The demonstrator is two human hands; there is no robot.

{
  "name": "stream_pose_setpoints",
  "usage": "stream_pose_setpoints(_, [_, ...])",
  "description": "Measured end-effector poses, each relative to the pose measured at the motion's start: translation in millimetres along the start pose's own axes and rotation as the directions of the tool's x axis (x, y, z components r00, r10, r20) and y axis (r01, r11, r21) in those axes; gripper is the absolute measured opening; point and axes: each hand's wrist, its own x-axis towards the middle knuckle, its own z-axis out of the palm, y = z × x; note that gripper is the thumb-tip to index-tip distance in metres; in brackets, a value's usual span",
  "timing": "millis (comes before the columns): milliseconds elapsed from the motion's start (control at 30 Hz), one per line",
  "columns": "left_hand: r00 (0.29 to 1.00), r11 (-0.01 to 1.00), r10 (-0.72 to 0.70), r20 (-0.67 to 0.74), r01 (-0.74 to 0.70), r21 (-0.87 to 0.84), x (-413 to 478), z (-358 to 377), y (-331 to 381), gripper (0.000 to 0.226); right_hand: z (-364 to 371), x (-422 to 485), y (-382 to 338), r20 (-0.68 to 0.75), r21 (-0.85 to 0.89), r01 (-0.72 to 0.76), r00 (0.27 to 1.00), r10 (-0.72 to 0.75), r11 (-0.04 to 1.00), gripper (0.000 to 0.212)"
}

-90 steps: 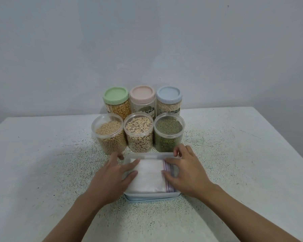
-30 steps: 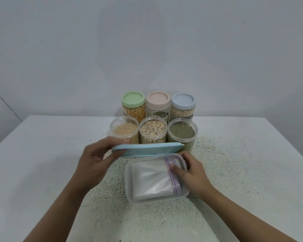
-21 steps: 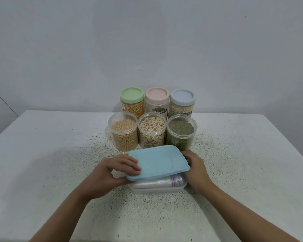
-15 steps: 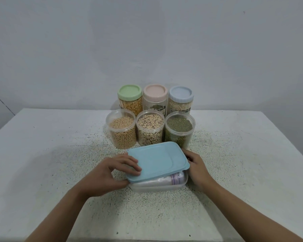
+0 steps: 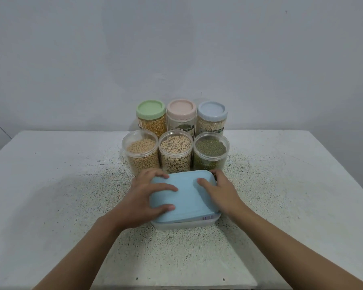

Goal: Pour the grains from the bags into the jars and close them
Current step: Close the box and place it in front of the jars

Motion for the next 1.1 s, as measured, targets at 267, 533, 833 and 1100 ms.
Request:
stream_pose_setpoints(267, [0.991, 0.985, -0.106, 0.083, 0.117, -0.13, 10.9, 8.3, 5.4, 0.058, 15.0, -5.6, 9.0, -0.105, -0.113, 0.147, 0.982, -0.159, 0.983, 0.048])
stream_pose_setpoints(533, [0.837, 0.84, -0.516, -0.183, 0.453, -0.299, 15.6, 8.2, 0.2, 0.015, 14.3, 1.8, 8.8, -0.042, 0.159, -0.041, 0.998, 0.049, 0.986, 0.018])
stream_pose_setpoints(833, [0.775, 0.765, -0.61, -0.165, 0.52, -0.38, 12.9, 11.6, 16.3, 0.024, 22.7, -1.8, 10.8, -0.064, -0.113, 0.084, 0.994, -0.092, 0.99, 0.036])
stream_pose_setpoints(1100, [0.785, 0.855, -0.514, -0.346, 0.432, -0.287, 3.4, 41.2, 25.3, 0.016, 32.3, -13.4, 12.0, -0.127, -0.399, 0.168, 0.963, -0.236, 0.901, 0.039])
